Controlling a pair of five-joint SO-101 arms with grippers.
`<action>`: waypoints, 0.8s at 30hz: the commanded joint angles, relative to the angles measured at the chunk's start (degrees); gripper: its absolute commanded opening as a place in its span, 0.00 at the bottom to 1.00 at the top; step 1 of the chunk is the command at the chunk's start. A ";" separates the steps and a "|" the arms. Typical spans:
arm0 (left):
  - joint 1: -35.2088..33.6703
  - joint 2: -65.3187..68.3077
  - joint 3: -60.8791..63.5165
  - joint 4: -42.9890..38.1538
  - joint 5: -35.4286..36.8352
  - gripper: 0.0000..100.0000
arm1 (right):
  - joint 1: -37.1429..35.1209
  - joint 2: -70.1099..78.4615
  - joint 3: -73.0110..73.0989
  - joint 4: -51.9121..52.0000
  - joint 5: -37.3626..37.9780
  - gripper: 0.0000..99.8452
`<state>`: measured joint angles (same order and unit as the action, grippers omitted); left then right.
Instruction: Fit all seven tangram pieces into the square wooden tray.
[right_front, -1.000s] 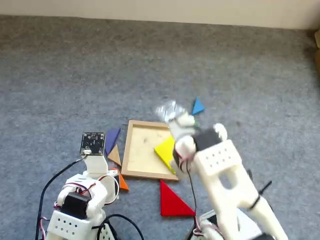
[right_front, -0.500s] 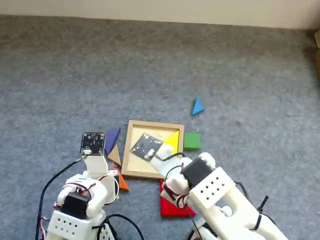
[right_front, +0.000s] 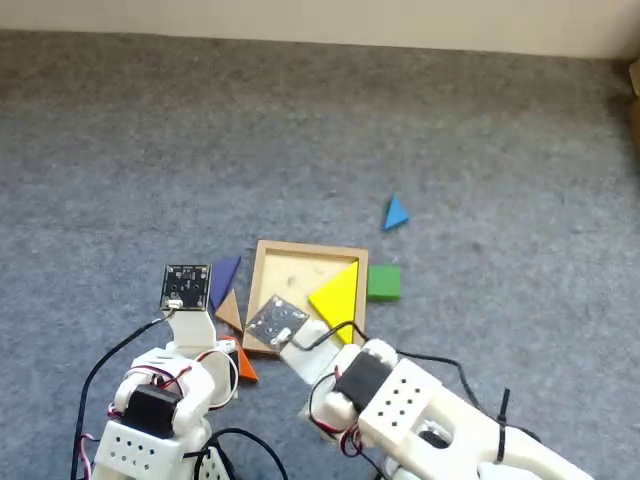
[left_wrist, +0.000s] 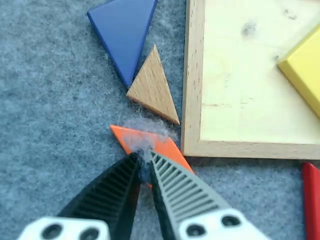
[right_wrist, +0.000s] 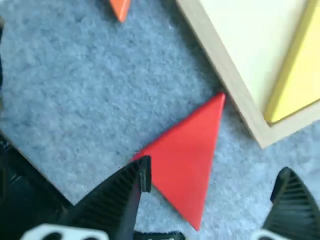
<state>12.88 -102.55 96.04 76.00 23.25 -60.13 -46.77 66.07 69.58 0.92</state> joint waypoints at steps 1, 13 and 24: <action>0.57 -0.48 1.19 0.09 -0.18 0.01 | -1.54 -1.19 2.86 -5.58 -2.11 0.36; 0.57 -0.48 1.19 0.09 -0.18 0.01 | -1.63 -1.19 10.59 -12.09 -2.29 0.36; 0.57 -0.48 1.19 0.09 -0.18 0.01 | -1.19 -1.19 10.95 -10.42 4.40 0.24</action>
<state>12.88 -102.55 96.04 76.00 23.25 -61.63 -46.86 76.97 58.77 2.59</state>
